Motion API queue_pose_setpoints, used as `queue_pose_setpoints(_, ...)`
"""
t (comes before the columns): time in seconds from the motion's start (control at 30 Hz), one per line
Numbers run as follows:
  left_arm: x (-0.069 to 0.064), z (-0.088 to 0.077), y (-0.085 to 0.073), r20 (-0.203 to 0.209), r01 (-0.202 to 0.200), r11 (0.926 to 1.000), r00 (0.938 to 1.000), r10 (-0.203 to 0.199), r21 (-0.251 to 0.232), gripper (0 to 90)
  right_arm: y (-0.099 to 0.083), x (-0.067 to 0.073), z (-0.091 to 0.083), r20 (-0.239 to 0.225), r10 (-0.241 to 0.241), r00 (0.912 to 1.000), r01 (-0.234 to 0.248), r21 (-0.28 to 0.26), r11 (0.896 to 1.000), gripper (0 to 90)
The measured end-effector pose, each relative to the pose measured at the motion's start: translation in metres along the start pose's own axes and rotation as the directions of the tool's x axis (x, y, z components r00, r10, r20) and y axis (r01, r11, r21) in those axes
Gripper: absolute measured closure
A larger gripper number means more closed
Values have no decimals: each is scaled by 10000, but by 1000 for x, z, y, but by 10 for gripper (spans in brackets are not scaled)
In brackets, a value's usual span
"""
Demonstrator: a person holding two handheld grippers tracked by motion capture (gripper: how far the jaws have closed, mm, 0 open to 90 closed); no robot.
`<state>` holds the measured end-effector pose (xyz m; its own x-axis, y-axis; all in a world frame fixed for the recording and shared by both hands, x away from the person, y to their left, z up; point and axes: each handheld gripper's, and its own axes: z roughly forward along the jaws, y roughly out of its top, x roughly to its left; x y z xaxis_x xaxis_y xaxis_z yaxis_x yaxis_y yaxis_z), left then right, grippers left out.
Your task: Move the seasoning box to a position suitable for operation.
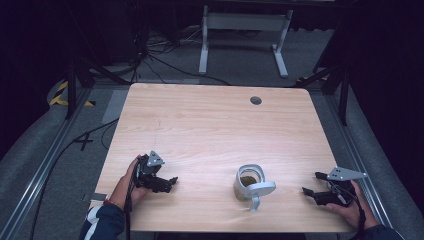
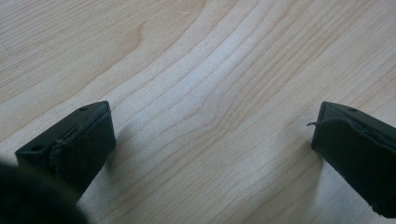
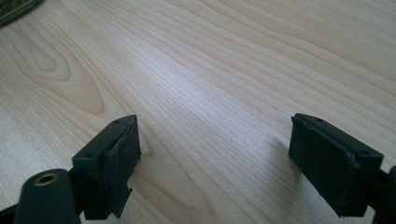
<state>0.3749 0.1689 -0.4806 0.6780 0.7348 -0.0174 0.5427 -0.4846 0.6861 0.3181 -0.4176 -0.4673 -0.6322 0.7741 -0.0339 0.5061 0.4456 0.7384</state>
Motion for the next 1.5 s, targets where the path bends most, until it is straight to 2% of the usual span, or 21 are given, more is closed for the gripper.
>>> queue_pose_setpoints(0.2, -1, -1, -1, -32, 98, 10000, 9999, -98, -2, 0, 0, 0, 0, 25, -22, 10000, 22, -3, 10000, 164)
queue_pose_setpoints(0.37, 0, -3, -4, 73, -59, 10000, 10000, 59, -29, 2, 2, 0, -1, -43, -65, 10000, 66, 205, 9998, 186)
queue_pose_setpoints(0.43, 0, -4, -5, 106, -158, 9999, 9998, 159, -47, 2, 4, 0, -3, -27, -98, 9999, 99, 319, 9994, 270)
queue_pose_setpoints(0.5, 1, -4, -5, 163, -179, 9998, 9997, 180, -50, 1, 6, 3, -4, 7, -170, 9999, 170, 265, 9995, 299)
queue_pose_setpoints(0.63, 2, -4, -5, 330, -296, 9996, 9990, 298, -43, 1, 13, 7, -14, -648, -247, 9976, 220, -409, 9989, 373)
queue_pose_setpoints(0.67, 2, -4, -5, 337, -290, 9996, 9990, 292, -65, 0, 15, 8, -17, -762, -300, 9966, 251, -644, 9976, 419)
queue_pose_setpoints(0.77, 2, -4, -5, 343, -293, 9996, 9990, 295, -52, 1, 20, 15, -23, -666, -365, 9971, 312, -787, 9964, 540)
queue_pose_setpoints(0.87, 2, -4, -5, 337, -289, 9996, 9990, 290, -44, 0, 26, 22, -32, -883, -558, 9945, 448, -1221, 9915, 680)
queue_pose_setpoints(0.9, 2, -4, -5, 337, -289, 9996, 9990, 290, -44, 0, 26, 22, -32, -883, -558, 9945, 448, -1221, 9915, 680)
queue_pose_setpoints(0.93, 2, -4, -5, 336, -292, 9996, 9990, 293, -45, 0, 30, 27, -36, -986, -722, 9925, 567, -1513, 9869, 747)
queue_pose_setpoints(1.07, 3, -4, -5, 341, -291, 9996, 9990, 292, -33, 0, 37, 38, -43, -1154, -1015, 9881, 796, -1813, 9802, 849)
queue_pose_setpoints(1.1, 3, -4, -5, 341, -291, 9996, 9990, 292, -33, 0, 37, 38, -43, -1154, -1015, 9881, 796, -1813, 9802, 849)
queue_pose_setpoints(1.13, 2, -4, -5, 347, -276, 9996, 9990, 277, -22, 0, 39, 43, -45, -1321, -1145, 9846, 867, -1993, 9761, 881)
queue_pose_setpoints(1.23, 2, -4, -5, 345, -276, 9996, 9990, 276, -21, 0, 42, 48, -48, -1433, -1285, 9813, 970, -2087, 9732, 889)
queue_pose_setpoints(1.3, 3, -4, -5, 357, -325, 9995, 9988, 325, -9, 0, 48, 59, -50, -1622, -1567, 9742, 1189, -2213, 9679, 894)
queue_pose_setpoints(1.33, 3, -4, -5, 346, -296, 9996, 9990, 297, -33, 0, 48, 59, -50, -1622, -1567, 9742, 1189, -2213, 9679, 894)
queue_pose_setpoints(1.5, 3, -4, -5, 351, -329, 9995, 9988, 330, -28, 0, 57, 79, -53, -1897, -2088, 9594, 1609, -2400, 9574, 897)
